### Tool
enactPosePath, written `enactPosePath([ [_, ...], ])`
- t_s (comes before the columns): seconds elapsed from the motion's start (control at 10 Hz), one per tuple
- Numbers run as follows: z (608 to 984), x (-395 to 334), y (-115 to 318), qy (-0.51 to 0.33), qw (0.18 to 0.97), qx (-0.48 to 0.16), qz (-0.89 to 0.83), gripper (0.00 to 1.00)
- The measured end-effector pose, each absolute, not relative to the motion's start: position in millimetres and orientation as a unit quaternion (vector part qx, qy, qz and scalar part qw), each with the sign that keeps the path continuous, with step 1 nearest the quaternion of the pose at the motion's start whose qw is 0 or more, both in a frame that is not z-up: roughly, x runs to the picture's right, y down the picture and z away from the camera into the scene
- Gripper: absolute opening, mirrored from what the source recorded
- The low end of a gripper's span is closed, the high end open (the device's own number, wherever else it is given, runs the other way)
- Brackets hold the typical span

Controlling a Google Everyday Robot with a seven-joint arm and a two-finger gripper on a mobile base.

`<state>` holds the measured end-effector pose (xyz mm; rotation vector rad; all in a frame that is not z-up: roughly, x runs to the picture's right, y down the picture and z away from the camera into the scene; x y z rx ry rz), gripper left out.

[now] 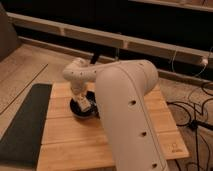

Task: Place the bottle in the ceramic bowl

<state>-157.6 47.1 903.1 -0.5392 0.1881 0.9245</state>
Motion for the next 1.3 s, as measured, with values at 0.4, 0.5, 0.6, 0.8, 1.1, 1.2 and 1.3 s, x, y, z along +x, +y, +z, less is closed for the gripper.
enactPosePath([
  [0.4, 905.8, -156.5, 48.1, 0.091, 0.855, -0.26, 0.439, 0.7],
  [0.5, 906.0, -156.3, 48.6, 0.091, 0.855, -0.261, 0.438, 0.7],
  [0.6, 904.7, -156.8, 48.4, 0.091, 0.856, -0.262, 0.437, 0.7],
  [0.8, 897.6, -160.5, 47.5, 0.088, 0.859, -0.263, 0.43, 0.7],
  [1.1, 874.0, -175.2, 39.0, 0.071, 0.873, -0.261, 0.405, 0.7],
  [1.2, 866.7, -179.8, 37.0, 0.066, 0.877, -0.261, 0.398, 0.7],
  [1.3, 863.0, -182.8, 35.1, 0.062, 0.879, -0.261, 0.395, 0.7],
])
